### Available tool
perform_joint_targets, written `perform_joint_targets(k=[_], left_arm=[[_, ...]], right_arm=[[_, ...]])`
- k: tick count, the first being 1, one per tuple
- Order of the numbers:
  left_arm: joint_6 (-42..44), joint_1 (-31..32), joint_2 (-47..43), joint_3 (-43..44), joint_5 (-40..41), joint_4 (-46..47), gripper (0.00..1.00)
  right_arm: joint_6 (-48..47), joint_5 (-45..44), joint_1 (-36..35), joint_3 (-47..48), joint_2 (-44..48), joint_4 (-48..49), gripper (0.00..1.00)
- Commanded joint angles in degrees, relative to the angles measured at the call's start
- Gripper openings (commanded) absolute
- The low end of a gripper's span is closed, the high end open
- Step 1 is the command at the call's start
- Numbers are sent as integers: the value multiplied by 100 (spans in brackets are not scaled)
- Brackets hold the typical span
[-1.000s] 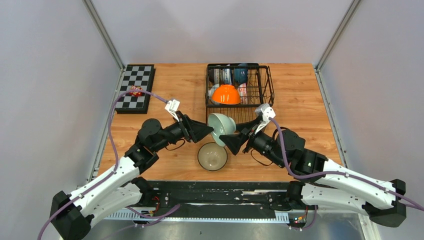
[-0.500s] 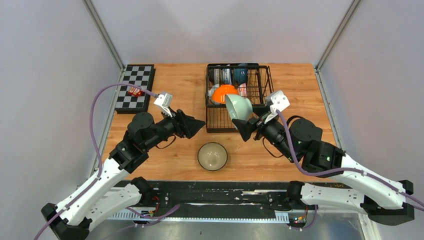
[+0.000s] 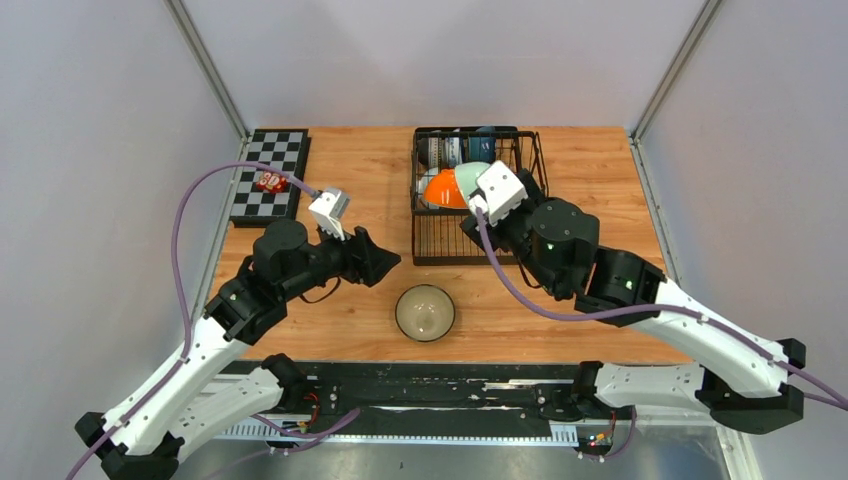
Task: Load the bowls into the dish rack
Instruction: Turn the bowl upside down on the dish rack.
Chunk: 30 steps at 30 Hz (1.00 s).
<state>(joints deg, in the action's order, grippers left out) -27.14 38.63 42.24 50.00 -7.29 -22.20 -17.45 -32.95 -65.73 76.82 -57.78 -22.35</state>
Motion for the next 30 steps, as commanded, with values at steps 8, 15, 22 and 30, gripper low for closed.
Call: perform_joint_targets(k=[8,15,22,30], left_arm=[[753,-40,-297,307,-246,-904,71],[1210,-39,-484,333,-122,-1306,71],[1297,-7,-807,108,-29,-1246,71],[1380,214,-978,108,153,-1344,71]], right_arm=[[-1607,-386,768,899,-668,-611,3],[-2348,-215,1034,1141,-1113,-1285,3],[-3005,-35,1095,1299,-1337,-1891,3],[-3496,55,1331,1203,-1395,-2070,3]])
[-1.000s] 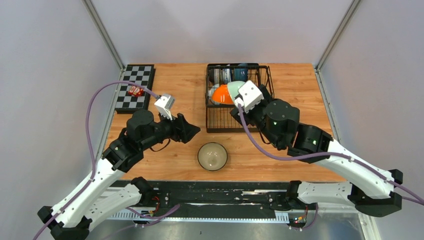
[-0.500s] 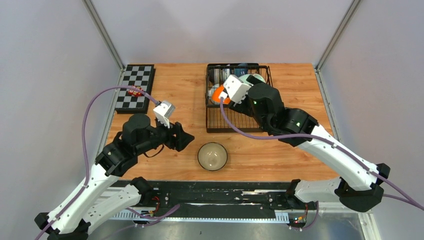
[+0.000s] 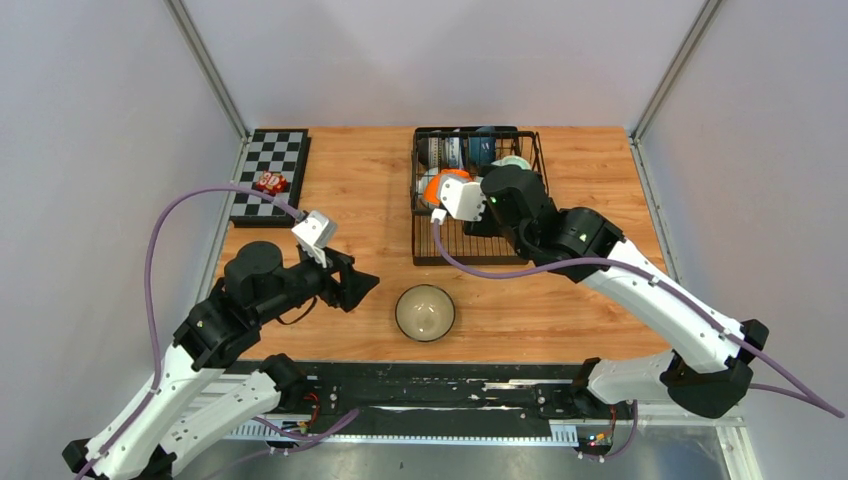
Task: Load the bowls into the dish rack
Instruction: Turn the bowl upside down on the dish rack.
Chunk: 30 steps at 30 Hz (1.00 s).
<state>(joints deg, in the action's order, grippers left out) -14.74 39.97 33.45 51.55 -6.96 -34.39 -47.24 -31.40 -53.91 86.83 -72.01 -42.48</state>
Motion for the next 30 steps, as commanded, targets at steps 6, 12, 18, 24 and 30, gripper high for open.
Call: perform_joint_targets(k=[6,12,18,24,30], left_arm=[[125,115,-162,-118,128,-72,71],[138,143,-192,-127,175,-81,71],[156,169,-226,-153,223,-94,71],[173,198,-267,-154,283,-112,70],[187,220,-274,-157,309,-108,70]], right_arm=[[-653,136,377,133,-21,-67,2],[-690,333,558,14,-71,-55,3],[-739,404,712,-119,-116,-45,3],[-663,607,838,-171,-195,-29,3],[-644,680,892,-214,-230,-6,3]])
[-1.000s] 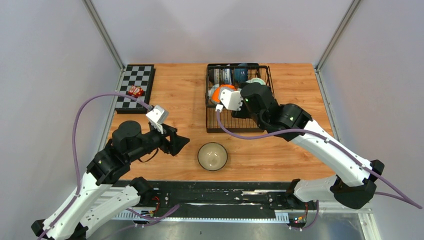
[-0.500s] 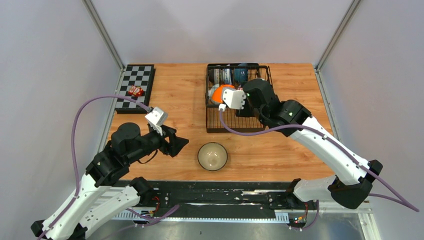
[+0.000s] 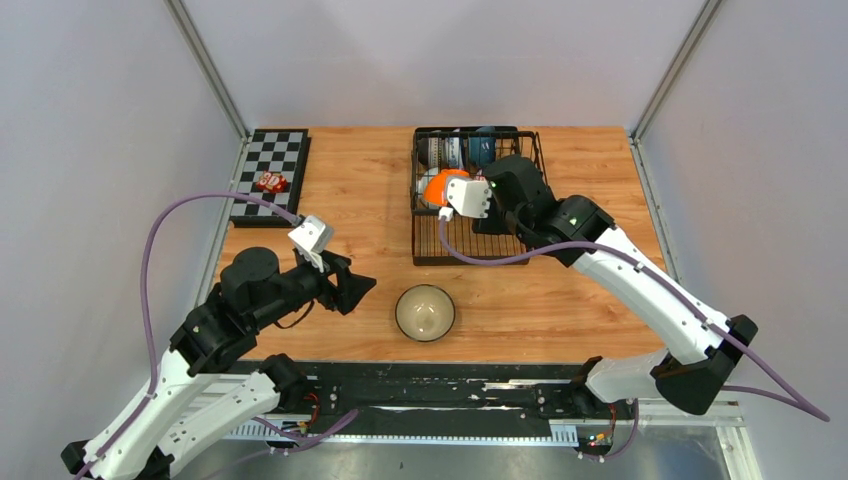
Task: Load the bowls into the dish rack
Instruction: Turn the bowl upside down on the dish rack.
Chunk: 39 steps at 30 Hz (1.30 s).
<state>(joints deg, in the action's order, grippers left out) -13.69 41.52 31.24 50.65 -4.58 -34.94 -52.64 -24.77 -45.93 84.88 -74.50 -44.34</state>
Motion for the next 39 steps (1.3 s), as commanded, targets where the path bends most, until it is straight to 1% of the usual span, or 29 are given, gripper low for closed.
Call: perform_joint_targets(k=[1,22,35,39], left_arm=[[86,68,-50,-72,67,-49,70],[121,103,-33,-82,148,-18,70],[131,102,-30,-108,185,-27,70],[130,103,-50,-117,215,-32,70]], right_arm=[[-92,36,94,-28,11,183,3],[-177,25,153,-216,-223,346,3],[-176,-66,243,-235,-238,542,3],[-146,-89,259,-91,-284,615,3]])
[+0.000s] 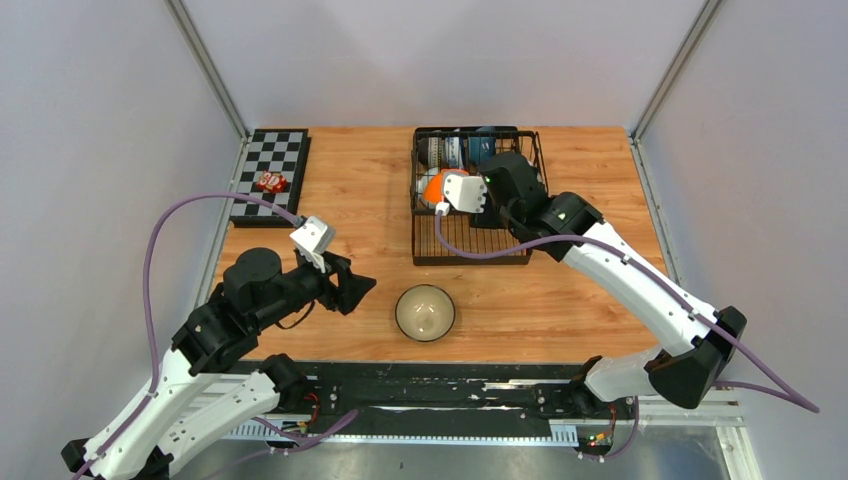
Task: Load the bowls into the dish rack
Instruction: Turn the bowl upside down on the dish rack.
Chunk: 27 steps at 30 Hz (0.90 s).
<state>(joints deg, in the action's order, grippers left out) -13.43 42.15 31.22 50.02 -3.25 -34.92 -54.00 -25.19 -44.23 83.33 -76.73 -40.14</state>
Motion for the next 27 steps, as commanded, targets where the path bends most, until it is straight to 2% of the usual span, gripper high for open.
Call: perform_joint_targets(k=[1,20,27], left_arm=[[104,39,-54,-60,92,-36,70],[113,39,-32,-102,110,19,70],[121,39,-16,-115,122,25,70]], right_arm=[[8,-25,82,127,-55,203,3],[-293,-233,-127,357,19,548,3],[-283,-199,-251,153,126,420,3]])
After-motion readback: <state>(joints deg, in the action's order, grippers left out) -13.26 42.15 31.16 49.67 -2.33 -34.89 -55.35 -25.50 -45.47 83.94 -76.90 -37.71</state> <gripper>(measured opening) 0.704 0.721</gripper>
